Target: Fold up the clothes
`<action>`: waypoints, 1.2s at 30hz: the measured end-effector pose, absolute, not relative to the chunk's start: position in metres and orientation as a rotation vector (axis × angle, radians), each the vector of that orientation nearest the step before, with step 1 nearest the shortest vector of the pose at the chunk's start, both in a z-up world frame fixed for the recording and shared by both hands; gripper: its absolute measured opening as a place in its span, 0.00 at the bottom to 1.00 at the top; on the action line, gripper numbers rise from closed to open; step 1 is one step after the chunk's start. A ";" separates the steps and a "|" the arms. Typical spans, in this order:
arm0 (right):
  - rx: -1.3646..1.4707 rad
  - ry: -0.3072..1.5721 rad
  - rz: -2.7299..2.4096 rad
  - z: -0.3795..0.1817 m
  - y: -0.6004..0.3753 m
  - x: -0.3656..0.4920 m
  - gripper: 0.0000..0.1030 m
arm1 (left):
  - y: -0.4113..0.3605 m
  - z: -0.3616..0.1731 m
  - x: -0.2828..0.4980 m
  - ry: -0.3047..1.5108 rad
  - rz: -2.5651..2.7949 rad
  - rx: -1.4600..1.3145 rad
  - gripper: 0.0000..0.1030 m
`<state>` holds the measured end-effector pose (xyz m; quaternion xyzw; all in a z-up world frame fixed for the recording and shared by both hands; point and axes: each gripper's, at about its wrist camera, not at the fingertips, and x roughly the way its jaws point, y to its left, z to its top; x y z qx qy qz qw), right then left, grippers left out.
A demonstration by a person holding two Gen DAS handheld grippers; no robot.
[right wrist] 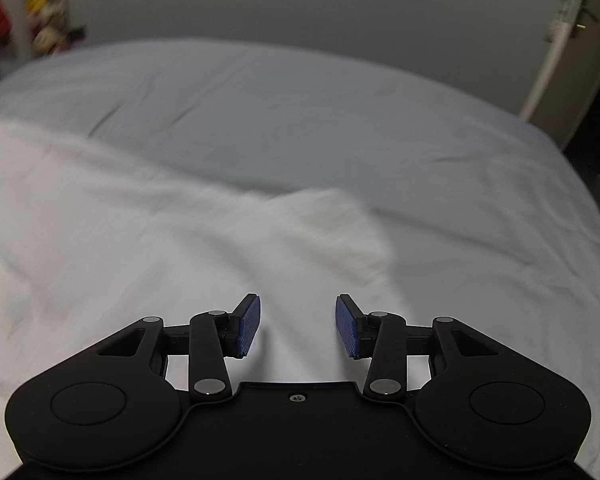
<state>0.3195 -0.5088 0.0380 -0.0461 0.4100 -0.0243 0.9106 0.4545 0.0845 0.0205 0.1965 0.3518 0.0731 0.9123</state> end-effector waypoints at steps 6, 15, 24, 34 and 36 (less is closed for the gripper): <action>0.059 0.817 -0.152 0.039 -0.561 0.351 0.39 | 0.052 0.017 0.414 0.790 -0.009 0.487 0.47; 0.210 0.914 -0.124 0.003 -0.606 0.331 0.41 | 0.030 -0.007 0.390 0.847 -0.018 0.494 0.46; 0.146 0.921 -0.126 -0.013 -0.598 0.323 0.14 | 0.040 0.002 0.403 0.869 0.019 0.484 0.46; -0.014 0.868 -0.352 -0.011 -0.599 0.344 0.13 | 0.030 -0.005 0.424 0.845 0.115 0.500 0.44; 0.022 0.894 -0.350 -0.017 -0.602 0.344 0.14 | 0.029 -0.003 0.425 0.856 0.134 0.478 0.44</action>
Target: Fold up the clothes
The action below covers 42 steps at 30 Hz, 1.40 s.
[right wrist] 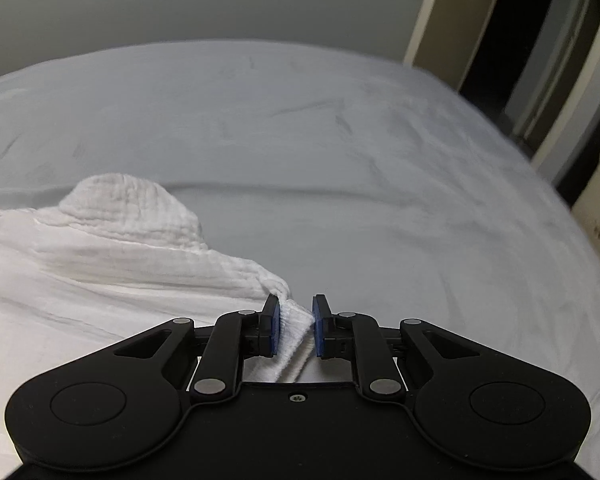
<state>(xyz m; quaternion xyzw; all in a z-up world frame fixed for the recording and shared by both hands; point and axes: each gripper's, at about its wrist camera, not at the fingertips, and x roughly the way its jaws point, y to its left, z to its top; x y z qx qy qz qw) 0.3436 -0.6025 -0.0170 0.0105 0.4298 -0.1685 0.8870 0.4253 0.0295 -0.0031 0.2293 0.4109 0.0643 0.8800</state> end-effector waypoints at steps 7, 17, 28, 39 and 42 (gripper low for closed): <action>0.116 0.867 -0.342 0.009 -0.620 0.322 0.46 | 0.045 0.027 0.398 0.766 0.096 0.471 0.44; 0.125 0.868 -0.318 0.079 -0.581 0.290 0.50 | 0.040 0.108 0.309 0.720 0.016 0.358 0.47; 0.137 0.852 -0.106 0.163 -0.484 0.219 0.63 | 0.011 0.174 0.194 0.728 -0.088 0.262 0.59; 0.025 0.842 0.145 0.207 -0.358 0.105 0.90 | -0.006 0.204 0.088 0.695 -0.169 0.139 0.72; 0.040 0.847 0.185 0.211 -0.335 0.080 0.91 | -0.010 0.208 0.065 0.695 -0.160 0.104 0.73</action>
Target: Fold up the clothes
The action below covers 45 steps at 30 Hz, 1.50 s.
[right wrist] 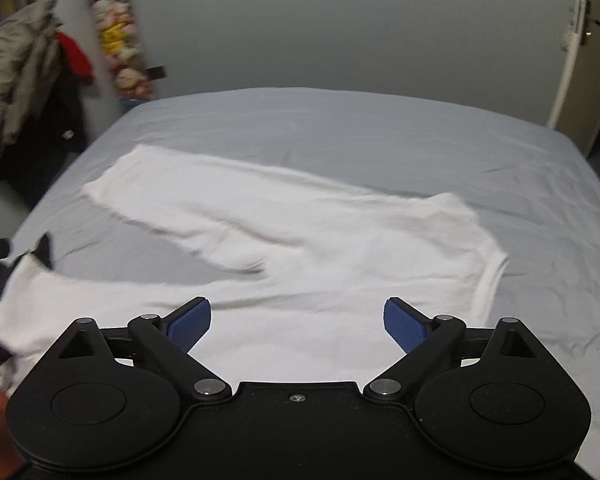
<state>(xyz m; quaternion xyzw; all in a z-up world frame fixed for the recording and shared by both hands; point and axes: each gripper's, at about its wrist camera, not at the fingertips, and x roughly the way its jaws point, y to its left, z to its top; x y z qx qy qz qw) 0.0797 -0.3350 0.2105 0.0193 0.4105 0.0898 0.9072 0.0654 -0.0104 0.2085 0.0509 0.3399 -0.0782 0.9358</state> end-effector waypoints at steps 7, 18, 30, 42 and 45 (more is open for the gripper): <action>0.015 0.849 0.227 0.209 -0.276 0.023 0.91 | -0.027 0.201 0.014 0.685 -0.154 0.027 0.75; -0.008 0.803 0.254 0.173 -0.223 -0.040 0.91 | -0.022 0.161 -0.034 0.641 -0.100 -0.080 0.77; 0.100 0.739 0.066 0.136 -0.218 -0.048 0.91 | -0.015 0.145 -0.058 0.570 -0.064 -0.072 0.84; 0.217 0.791 0.076 0.118 -0.223 -0.045 0.91 | -0.018 0.130 -0.063 0.596 -0.092 -0.052 0.84; 0.220 0.797 0.079 0.115 -0.224 -0.046 0.91 | -0.022 0.127 -0.063 0.603 -0.089 -0.045 0.84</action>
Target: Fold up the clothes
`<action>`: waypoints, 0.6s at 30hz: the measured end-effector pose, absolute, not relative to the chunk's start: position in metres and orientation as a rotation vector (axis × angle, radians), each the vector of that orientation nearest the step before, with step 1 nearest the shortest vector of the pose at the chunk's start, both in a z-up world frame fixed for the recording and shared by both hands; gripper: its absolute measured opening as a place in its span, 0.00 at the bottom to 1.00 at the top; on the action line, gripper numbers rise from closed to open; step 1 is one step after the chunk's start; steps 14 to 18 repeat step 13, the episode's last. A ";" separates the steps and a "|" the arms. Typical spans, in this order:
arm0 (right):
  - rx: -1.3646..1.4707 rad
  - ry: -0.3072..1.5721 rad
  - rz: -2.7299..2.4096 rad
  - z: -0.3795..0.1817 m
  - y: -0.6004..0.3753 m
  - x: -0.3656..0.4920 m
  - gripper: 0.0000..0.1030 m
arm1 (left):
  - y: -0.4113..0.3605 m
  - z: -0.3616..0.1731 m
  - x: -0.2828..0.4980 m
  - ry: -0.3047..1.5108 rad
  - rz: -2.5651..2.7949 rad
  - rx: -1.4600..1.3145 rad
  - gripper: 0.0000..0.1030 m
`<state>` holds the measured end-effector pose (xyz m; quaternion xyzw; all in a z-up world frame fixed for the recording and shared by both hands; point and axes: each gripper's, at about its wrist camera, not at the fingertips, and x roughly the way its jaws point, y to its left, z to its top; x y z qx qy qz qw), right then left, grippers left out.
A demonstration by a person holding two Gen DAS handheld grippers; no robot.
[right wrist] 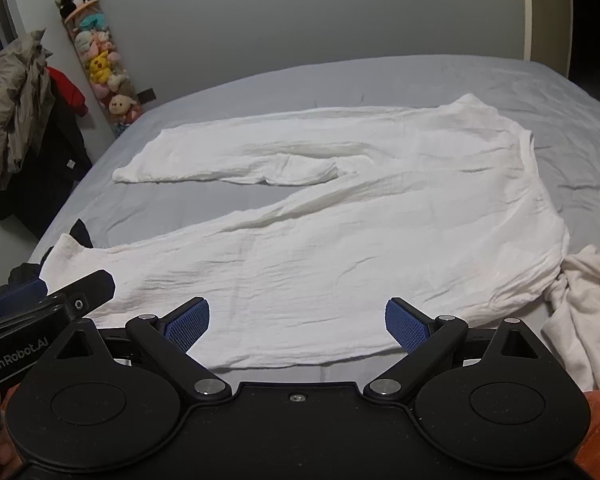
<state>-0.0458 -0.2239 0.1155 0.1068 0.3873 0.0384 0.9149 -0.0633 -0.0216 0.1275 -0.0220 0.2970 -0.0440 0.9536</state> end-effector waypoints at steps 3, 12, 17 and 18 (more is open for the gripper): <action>0.217 0.810 0.073 0.114 -0.223 -0.045 0.91 | -0.024 0.125 -0.062 0.613 -0.086 -0.042 0.84; 0.230 0.821 0.069 0.109 -0.224 -0.046 0.91 | -0.028 0.124 -0.061 0.617 -0.083 -0.040 0.84; 0.231 0.820 0.069 0.109 -0.224 -0.047 0.91 | -0.029 0.125 -0.061 0.617 -0.083 -0.040 0.84; 0.231 0.820 0.069 0.109 -0.224 -0.047 0.91 | -0.029 0.125 -0.061 0.617 -0.083 -0.040 0.84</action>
